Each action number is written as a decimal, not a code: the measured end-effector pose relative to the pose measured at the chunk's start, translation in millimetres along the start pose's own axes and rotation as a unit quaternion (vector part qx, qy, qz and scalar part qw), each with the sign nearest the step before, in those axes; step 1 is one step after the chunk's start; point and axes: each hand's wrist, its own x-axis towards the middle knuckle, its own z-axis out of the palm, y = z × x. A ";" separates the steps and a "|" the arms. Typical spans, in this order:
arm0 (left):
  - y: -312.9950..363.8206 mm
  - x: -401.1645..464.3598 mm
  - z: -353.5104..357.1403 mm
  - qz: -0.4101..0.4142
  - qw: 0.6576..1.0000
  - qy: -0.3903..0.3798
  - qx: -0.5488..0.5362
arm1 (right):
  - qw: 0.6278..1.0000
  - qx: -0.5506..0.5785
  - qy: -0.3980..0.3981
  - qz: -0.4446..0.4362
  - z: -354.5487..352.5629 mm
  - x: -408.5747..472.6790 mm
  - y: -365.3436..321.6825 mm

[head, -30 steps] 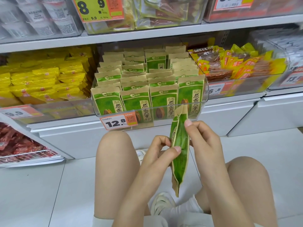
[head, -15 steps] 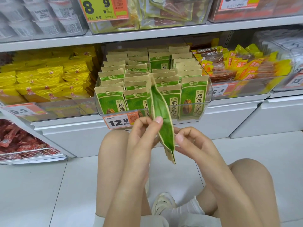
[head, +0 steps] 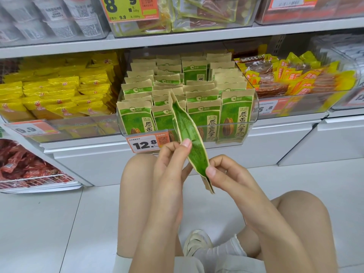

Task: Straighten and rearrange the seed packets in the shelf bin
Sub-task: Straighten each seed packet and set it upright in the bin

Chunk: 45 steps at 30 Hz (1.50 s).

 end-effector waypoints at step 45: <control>-16.2 -14.3 12.7 0.157 0.964 0.075 0.202 | 0.950 -0.012 0.297 -0.098 10.6 3.1 10.7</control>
